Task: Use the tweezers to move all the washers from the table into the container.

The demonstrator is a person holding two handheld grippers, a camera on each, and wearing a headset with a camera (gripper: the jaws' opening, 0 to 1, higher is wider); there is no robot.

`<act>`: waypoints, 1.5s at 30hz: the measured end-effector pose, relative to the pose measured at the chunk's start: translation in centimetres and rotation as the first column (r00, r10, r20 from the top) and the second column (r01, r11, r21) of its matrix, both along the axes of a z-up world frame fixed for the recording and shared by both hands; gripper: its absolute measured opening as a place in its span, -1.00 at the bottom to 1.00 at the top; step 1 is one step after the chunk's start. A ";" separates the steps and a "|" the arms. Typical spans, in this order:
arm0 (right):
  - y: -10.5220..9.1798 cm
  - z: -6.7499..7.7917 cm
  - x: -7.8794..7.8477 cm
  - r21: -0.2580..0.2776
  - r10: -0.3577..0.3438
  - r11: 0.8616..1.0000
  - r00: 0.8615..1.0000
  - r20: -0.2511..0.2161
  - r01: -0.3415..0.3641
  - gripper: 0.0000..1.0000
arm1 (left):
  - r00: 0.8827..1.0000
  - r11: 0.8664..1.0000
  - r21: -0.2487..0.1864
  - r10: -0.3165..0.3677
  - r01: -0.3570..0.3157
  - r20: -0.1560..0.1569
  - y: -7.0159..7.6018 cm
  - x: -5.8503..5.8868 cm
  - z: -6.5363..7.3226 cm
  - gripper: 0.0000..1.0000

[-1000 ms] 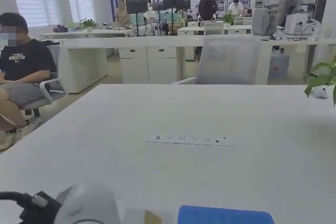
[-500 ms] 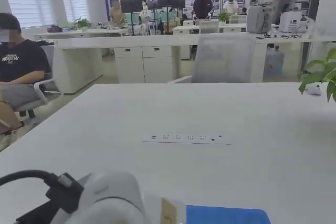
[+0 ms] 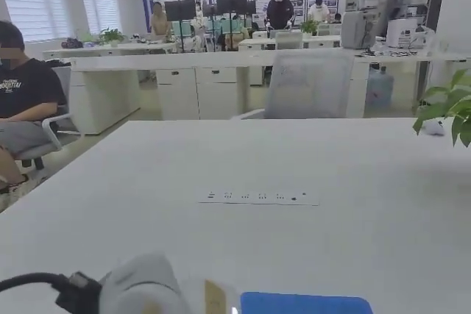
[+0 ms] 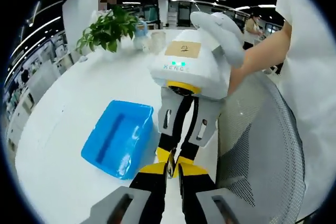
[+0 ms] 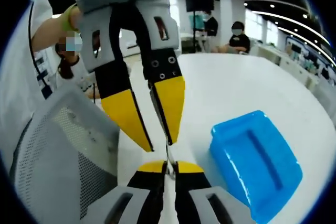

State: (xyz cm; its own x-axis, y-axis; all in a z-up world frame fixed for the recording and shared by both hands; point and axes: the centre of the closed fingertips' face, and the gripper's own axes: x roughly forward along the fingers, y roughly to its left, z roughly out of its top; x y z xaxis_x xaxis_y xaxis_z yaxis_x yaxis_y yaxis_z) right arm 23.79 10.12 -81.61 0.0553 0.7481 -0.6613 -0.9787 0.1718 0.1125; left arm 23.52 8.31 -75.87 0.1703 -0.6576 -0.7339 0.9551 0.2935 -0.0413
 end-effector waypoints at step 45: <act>-8.3 16.7 10.9 0.198 -0.409 0.906 0.892 0.191 0.374 -0.96 | 0.619 0.474 -0.631 0.785 -0.615 -0.013 7.4 1.4 4.0 0.89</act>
